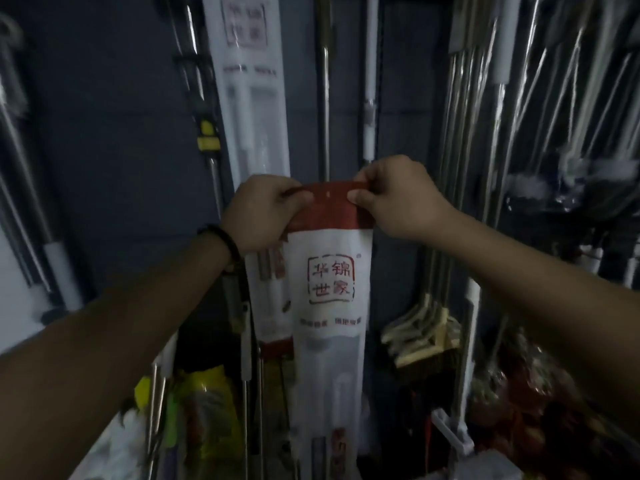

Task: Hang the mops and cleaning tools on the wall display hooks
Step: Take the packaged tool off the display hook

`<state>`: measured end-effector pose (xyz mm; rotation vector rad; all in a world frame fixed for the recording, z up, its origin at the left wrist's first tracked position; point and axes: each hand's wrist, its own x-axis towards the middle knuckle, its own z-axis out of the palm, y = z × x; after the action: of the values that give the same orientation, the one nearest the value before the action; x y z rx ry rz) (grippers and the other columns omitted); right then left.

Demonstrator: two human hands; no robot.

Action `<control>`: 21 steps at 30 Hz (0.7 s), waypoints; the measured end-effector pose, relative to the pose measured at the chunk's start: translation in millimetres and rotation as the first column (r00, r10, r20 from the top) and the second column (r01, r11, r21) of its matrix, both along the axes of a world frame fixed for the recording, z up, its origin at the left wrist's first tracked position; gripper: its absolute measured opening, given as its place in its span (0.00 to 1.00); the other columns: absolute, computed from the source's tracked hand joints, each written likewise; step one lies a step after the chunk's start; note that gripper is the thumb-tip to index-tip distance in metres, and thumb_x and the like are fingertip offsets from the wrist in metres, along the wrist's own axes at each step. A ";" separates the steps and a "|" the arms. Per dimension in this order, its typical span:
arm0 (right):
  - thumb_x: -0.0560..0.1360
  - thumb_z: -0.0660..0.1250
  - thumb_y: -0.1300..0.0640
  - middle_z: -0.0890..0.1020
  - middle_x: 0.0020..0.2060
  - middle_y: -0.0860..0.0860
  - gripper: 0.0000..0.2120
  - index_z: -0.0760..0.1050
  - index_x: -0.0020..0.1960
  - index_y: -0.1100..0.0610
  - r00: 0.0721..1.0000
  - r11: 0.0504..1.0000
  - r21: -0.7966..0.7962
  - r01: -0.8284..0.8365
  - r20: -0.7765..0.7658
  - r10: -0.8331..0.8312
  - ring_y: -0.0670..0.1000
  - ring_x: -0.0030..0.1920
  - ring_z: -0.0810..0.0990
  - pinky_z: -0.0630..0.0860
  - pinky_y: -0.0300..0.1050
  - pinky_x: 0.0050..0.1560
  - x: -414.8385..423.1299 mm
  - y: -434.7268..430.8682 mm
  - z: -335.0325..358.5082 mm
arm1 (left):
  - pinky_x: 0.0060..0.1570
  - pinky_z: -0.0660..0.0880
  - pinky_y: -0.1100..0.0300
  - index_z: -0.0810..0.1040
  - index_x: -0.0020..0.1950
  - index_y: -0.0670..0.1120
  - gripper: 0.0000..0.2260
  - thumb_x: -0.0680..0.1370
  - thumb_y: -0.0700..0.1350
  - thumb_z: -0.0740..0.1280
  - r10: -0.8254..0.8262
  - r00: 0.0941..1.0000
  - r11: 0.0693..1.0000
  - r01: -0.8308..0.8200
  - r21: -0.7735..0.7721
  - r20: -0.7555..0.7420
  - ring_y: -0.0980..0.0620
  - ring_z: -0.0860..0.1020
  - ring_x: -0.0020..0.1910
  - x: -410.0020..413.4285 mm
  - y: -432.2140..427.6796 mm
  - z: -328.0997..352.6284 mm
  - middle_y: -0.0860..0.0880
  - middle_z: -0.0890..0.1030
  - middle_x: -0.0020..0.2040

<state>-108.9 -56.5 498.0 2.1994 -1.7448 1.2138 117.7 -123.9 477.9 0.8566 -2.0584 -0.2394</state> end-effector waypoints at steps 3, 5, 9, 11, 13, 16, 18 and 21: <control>0.80 0.74 0.54 0.86 0.38 0.45 0.08 0.85 0.43 0.54 0.997 0.995 -0.086 -0.041 0.068 0.047 0.38 0.38 0.83 0.75 0.25 0.36 15.0 -18.9 44.3 | 0.42 0.83 0.53 0.86 0.49 0.46 0.12 0.83 0.51 0.68 0.039 0.996 0.999 -0.041 -0.019 -0.076 0.52 0.86 0.41 14.5 -4.8 44.3 0.50 0.87 0.42; 0.80 0.75 0.53 0.87 0.38 0.47 0.09 0.84 0.41 0.55 0.988 0.987 -0.142 -0.076 0.120 0.093 0.42 0.39 0.85 0.82 0.36 0.41 24.0 -31.6 71.8 | 0.42 0.84 0.57 0.86 0.52 0.47 0.10 0.83 0.51 0.68 0.073 0.990 0.997 -0.076 -0.017 -0.118 0.53 0.86 0.41 21.9 -7.7 74.6 0.50 0.87 0.43; 0.79 0.76 0.52 0.89 0.41 0.49 0.07 0.86 0.44 0.54 0.949 0.965 -0.235 -0.118 0.259 0.179 0.49 0.44 0.88 0.86 0.52 0.51 35.9 -64.3 126.1 | 0.43 0.87 0.48 0.84 0.57 0.46 0.10 0.83 0.50 0.68 0.077 0.975 0.997 -0.078 0.004 -0.209 0.49 0.88 0.44 30.6 -16.9 136.1 0.48 0.88 0.49; 0.78 0.76 0.51 0.89 0.41 0.50 0.08 0.86 0.46 0.57 0.931 0.949 -0.292 -0.121 0.299 0.211 0.50 0.43 0.89 0.87 0.54 0.51 41.2 -79.0 155.1 | 0.46 0.86 0.49 0.85 0.57 0.47 0.10 0.84 0.50 0.67 0.095 0.965 0.994 -0.107 -0.033 -0.245 0.51 0.88 0.46 32.2 -24.7 165.0 0.50 0.88 0.50; 0.78 0.77 0.52 0.89 0.40 0.49 0.08 0.87 0.46 0.56 0.917 0.930 -0.341 -0.136 0.312 0.248 0.47 0.42 0.88 0.87 0.50 0.51 47.3 -88.0 184.4 | 0.49 0.84 0.53 0.86 0.56 0.48 0.11 0.84 0.51 0.67 0.084 0.950 0.992 -0.109 -0.066 -0.302 0.53 0.87 0.47 31.0 -32.9 192.6 0.51 0.88 0.50; 0.77 0.77 0.53 0.87 0.37 0.46 0.08 0.85 0.40 0.53 0.916 0.901 -0.415 -0.130 0.297 0.269 0.43 0.39 0.86 0.86 0.42 0.46 59.1 -99.3 229.7 | 0.44 0.84 0.55 0.86 0.50 0.48 0.12 0.84 0.51 0.66 0.061 0.899 0.987 -0.118 -0.107 -0.433 0.52 0.87 0.43 27.6 -46.5 227.7 0.50 0.89 0.45; 0.75 0.78 0.53 0.87 0.38 0.48 0.06 0.86 0.41 0.54 0.909 0.882 -0.462 -0.097 0.320 0.268 0.46 0.40 0.86 0.85 0.42 0.43 66.7 -109.8 261.6 | 0.49 0.85 0.49 0.87 0.50 0.46 0.13 0.83 0.52 0.67 0.079 0.872 0.971 -0.178 -0.162 -0.482 0.47 0.87 0.46 24.3 -57.0 253.5 0.47 0.89 0.46; 0.74 0.78 0.54 0.88 0.37 0.51 0.06 0.88 0.43 0.57 0.895 0.855 -0.511 -0.085 0.339 0.291 0.51 0.40 0.88 0.87 0.46 0.42 80.1 -129.6 308.7 | 0.52 0.85 0.47 0.86 0.47 0.41 0.15 0.81 0.52 0.68 0.137 0.827 0.934 -0.292 -0.208 -0.546 0.44 0.86 0.45 23.6 -68.2 297.7 0.40 0.88 0.47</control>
<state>-28.8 -186.1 806.7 1.9374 -1.1310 2.0208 141.3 -192.1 775.6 0.7378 -1.4232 -0.0384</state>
